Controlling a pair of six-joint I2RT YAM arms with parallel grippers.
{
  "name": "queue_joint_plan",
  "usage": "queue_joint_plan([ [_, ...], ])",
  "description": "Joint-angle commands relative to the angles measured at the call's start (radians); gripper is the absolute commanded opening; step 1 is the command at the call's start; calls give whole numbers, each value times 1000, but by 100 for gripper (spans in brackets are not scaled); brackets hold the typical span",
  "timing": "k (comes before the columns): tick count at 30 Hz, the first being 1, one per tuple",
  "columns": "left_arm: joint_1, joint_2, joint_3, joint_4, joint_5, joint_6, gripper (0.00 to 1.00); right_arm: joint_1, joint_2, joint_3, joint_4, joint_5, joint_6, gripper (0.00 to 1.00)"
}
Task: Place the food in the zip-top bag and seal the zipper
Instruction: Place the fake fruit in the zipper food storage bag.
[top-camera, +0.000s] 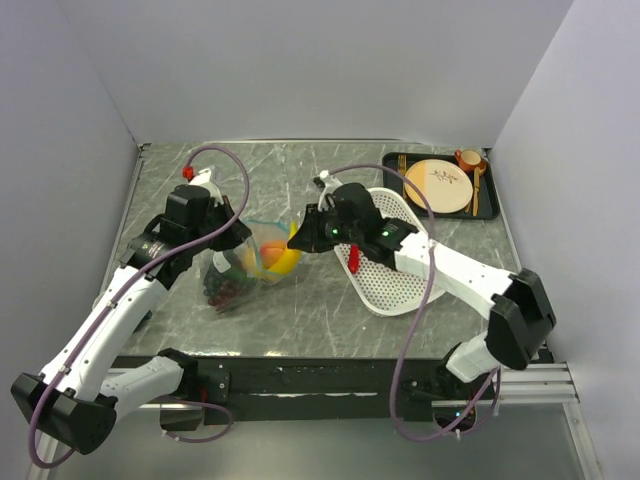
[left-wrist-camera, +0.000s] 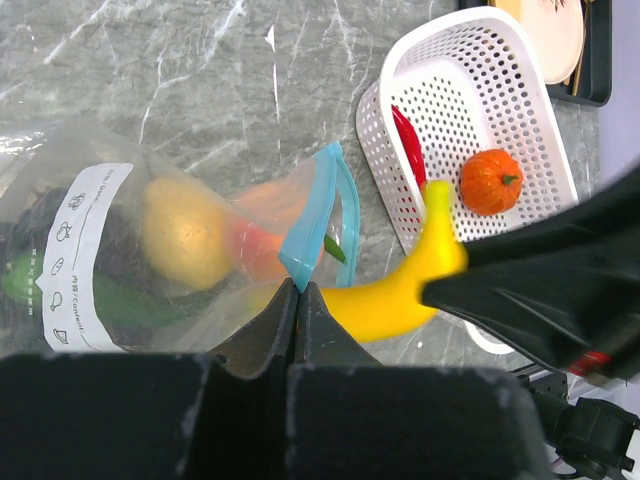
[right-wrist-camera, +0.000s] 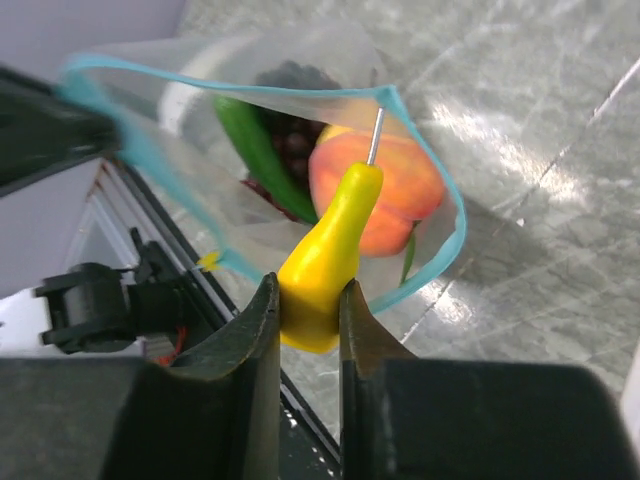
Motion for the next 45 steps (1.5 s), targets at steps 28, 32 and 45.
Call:
queue_joint_plan([
  [28, -1, -31, 44, 63, -6, -6, 3, 201, 70, -259, 636, 220, -34, 27],
  [32, -1, -19, 44, 65, -6, -12, 2, 226, 13, -328, 686, 331, -53, 24],
  [45, -1, -49, 44, 73, -9, -15, 4, 255, 93, -195, 564, 193, -152, 24],
])
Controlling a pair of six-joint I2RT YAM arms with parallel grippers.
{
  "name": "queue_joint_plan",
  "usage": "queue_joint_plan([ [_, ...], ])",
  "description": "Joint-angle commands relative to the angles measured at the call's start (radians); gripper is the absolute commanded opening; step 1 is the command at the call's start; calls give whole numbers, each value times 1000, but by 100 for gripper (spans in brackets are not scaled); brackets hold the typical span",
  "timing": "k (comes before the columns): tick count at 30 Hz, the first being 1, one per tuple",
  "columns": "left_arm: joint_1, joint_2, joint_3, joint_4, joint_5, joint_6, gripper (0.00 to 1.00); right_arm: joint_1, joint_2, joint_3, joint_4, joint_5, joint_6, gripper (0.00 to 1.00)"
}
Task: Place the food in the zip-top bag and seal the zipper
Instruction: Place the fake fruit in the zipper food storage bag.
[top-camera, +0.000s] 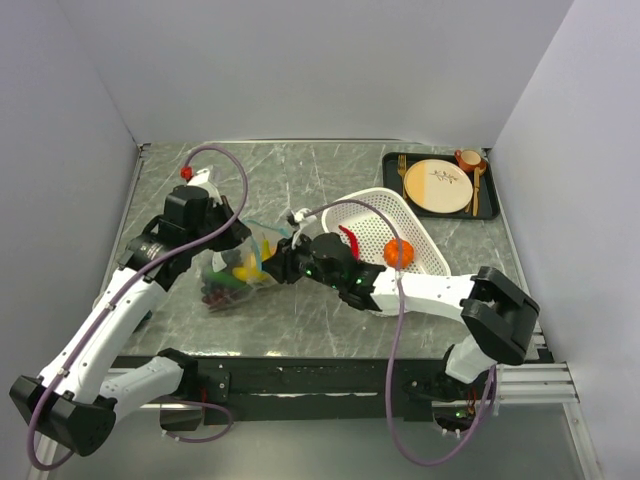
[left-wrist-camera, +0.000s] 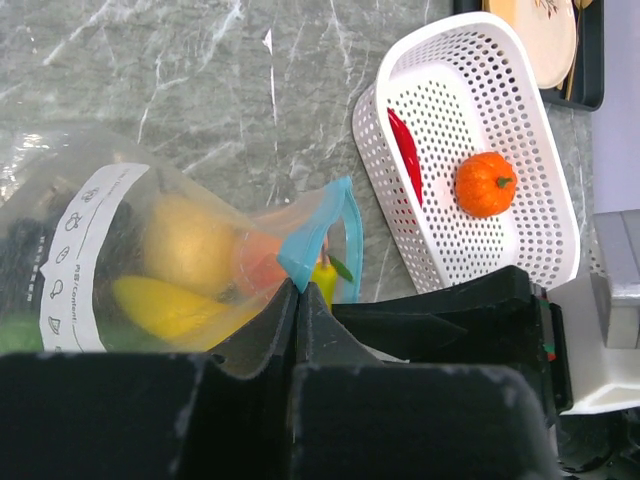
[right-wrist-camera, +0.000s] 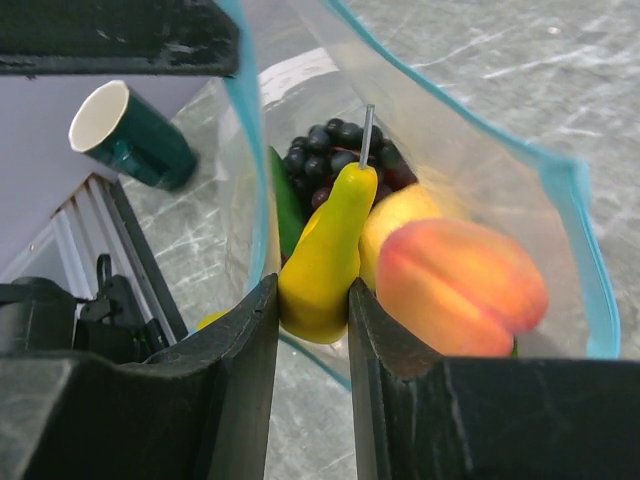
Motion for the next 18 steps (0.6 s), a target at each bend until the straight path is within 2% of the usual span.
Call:
queue_joint_plan([
  [1, -1, -49, 43, 75, -6, -1, 4, 8, 45, 102, -99, -93, -72, 25],
  [5, -1, -69, 34, 84, 6, 5, 5, -12, 108, 247, -243, -145, -149, 27],
  [11, -1, -84, 34, 70, 12, 5, 3, -96, 148, 301, -291, -207, -77, 33],
  [13, -1, -89, 31, 65, 11, 5, 2, -116, 131, 297, -288, -214, -55, 55],
  [16, -1, -90, 27, 56, 14, 5, 2, -142, 109, 309, -315, -168, -31, 73],
  [18, -1, -89, 24, 55, 14, 6, 2, -155, 105, 327, -346, -142, -32, 79],
])
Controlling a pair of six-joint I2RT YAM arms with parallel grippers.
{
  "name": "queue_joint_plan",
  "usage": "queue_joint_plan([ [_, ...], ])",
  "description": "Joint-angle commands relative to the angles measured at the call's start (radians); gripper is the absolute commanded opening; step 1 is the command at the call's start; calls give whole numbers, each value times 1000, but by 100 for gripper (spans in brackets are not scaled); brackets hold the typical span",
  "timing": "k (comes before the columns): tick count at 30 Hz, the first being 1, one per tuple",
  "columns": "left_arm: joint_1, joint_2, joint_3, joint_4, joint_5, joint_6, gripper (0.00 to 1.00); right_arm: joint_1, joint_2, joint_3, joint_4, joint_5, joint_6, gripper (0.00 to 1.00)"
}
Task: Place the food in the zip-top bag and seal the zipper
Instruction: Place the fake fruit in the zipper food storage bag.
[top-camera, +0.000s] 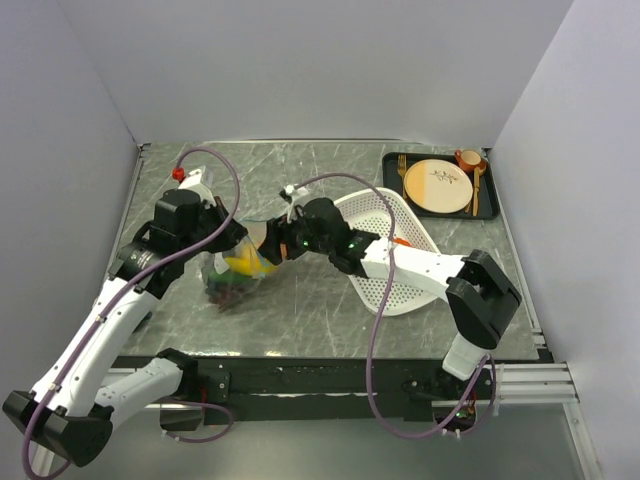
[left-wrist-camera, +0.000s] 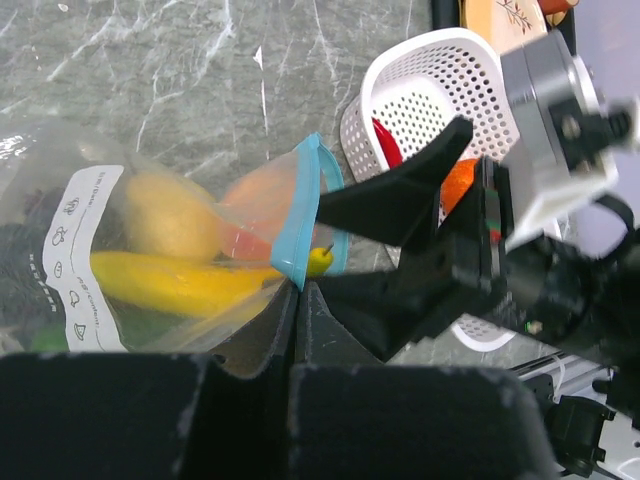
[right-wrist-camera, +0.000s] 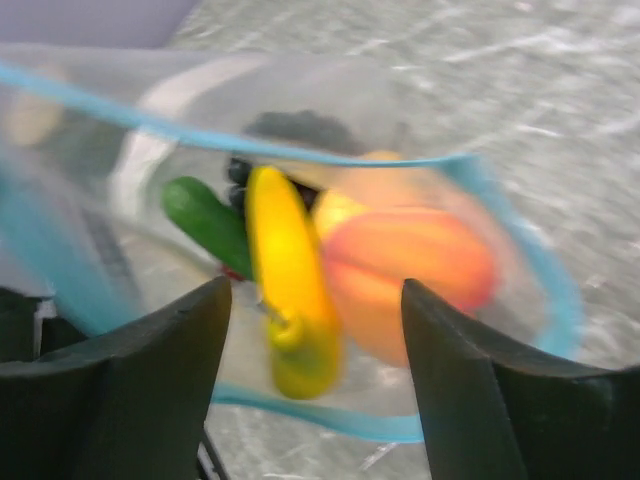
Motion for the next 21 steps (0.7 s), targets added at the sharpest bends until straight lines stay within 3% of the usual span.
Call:
queue_joint_plan([
  [1, -2, -29, 24, 63, 11, 3, 2, -22, -39, 65, -82, 58, 8, 80],
  [8, -2, -15, 57, 44, -50, -10, 1, -33, -270, -66, -71, 197, -12, 84],
  [13, 0, -23, 73, 26, -140, -27, 1, -121, -472, -208, -89, 361, 31, 88],
  [16, 0, -9, 104, 11, -173, -24, 1, -181, -548, -228, -151, 449, 34, 95],
  [18, 1, 9, 141, -15, -217, -21, 1, -217, -536, -198, -277, 399, 29, 95],
  [21, 1, 23, 159, -25, -221, -7, 1, -238, -481, -149, -336, 202, 3, 91],
])
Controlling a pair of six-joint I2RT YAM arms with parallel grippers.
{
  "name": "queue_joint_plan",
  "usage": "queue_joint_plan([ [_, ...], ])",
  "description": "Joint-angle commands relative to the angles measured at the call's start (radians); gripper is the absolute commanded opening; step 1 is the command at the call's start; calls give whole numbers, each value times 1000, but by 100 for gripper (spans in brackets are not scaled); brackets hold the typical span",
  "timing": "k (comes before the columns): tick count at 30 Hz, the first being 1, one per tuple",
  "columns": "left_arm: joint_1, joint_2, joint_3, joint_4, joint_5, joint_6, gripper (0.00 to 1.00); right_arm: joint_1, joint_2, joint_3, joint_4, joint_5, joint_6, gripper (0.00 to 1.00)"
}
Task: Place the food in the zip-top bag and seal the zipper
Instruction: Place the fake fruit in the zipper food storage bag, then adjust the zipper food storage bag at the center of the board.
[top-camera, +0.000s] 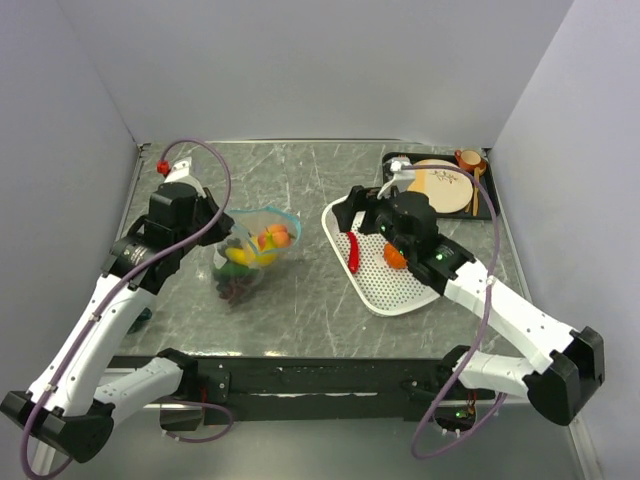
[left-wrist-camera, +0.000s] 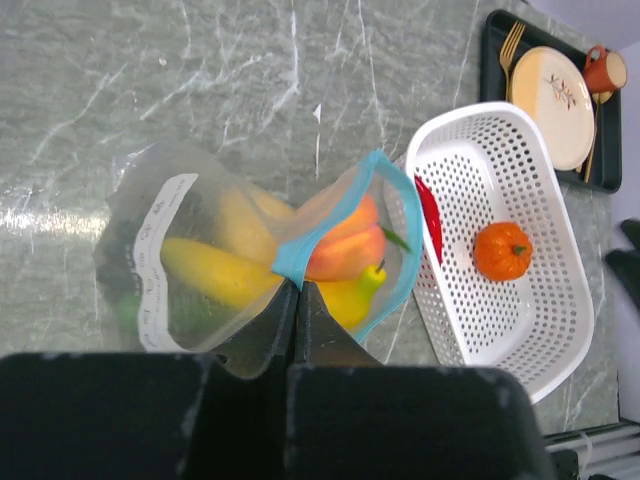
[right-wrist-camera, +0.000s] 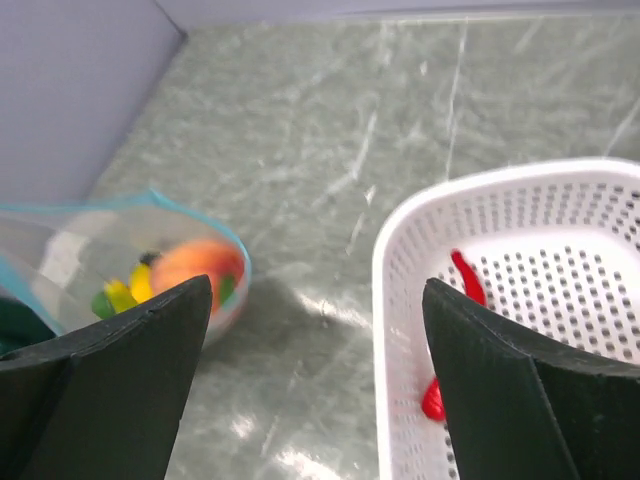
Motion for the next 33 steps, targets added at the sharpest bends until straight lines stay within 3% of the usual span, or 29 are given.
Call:
queue_joint_plan([
  [1, 1, 7, 75, 49, -41, 8, 1, -19, 96, 81, -160, -188, 33, 89],
  [3, 1, 10, 63, 58, -13, 4, 1, -17, 171, 107, -133, -341, 93, 82],
  [6, 1, -3, 29, 84, 8, -6, 1, -3, 228, 95, -6, -398, 188, 74],
  [14, 1, -10, 8, 101, 37, -9, 1, -3, 389, 214, 15, -449, 216, 69],
  [19, 1, -16, 3, 103, 33, -8, 1, -2, 475, 266, -31, -460, 207, 59],
  [27, 1, -22, 1, 106, 44, -3, 1, -3, 530, 285, -17, -440, 207, 52],
  [30, 1, -23, 1, 101, 44, -3, 1, 0, 545, 303, -11, -446, 204, 41],
  [31, 1, -23, 0, 101, 42, -3, 1, -2, 548, 305, -8, -446, 204, 32],
  [33, 1, -26, -2, 100, 41, -5, 1, -2, 547, 312, -3, -444, 199, 24],
])
